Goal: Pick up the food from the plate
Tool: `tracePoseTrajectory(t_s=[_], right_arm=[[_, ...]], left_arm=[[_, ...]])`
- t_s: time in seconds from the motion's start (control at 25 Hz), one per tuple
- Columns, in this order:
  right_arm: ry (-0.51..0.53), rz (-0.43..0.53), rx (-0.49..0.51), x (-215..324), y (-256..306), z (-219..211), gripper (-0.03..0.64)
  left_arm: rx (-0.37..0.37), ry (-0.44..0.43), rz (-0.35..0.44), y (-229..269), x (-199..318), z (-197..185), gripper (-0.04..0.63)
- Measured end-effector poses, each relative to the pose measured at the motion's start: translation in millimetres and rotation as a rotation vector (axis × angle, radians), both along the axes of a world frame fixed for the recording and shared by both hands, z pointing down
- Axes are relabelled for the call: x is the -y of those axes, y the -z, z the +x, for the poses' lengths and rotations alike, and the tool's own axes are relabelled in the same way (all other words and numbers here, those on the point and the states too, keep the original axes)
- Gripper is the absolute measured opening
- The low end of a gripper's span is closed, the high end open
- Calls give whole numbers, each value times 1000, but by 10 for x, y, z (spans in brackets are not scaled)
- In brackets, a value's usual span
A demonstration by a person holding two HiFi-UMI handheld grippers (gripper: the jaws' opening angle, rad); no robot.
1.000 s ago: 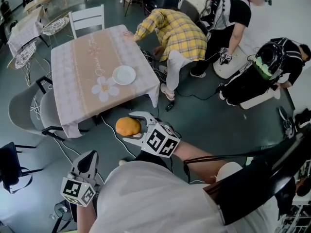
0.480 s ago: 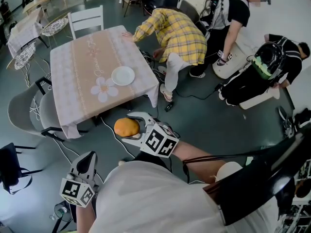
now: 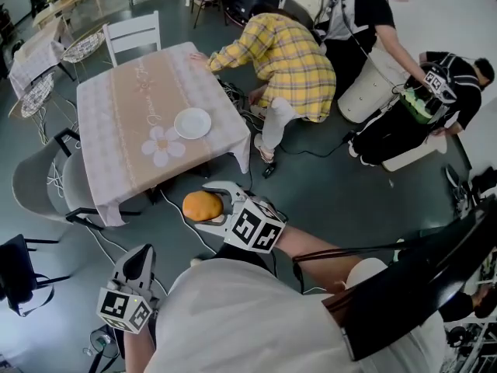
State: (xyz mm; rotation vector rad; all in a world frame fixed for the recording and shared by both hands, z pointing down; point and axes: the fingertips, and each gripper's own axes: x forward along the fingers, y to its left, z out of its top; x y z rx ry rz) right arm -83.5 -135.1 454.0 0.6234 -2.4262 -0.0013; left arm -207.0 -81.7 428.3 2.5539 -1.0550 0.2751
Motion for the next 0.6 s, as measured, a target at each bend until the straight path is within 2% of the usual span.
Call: tracePoseTrajectory(t_s=[0.6], right_arm=[[-11, -12, 1, 166, -25, 163, 353]], left_arm=[[0, -4, -14, -8, 162, 148, 9]])
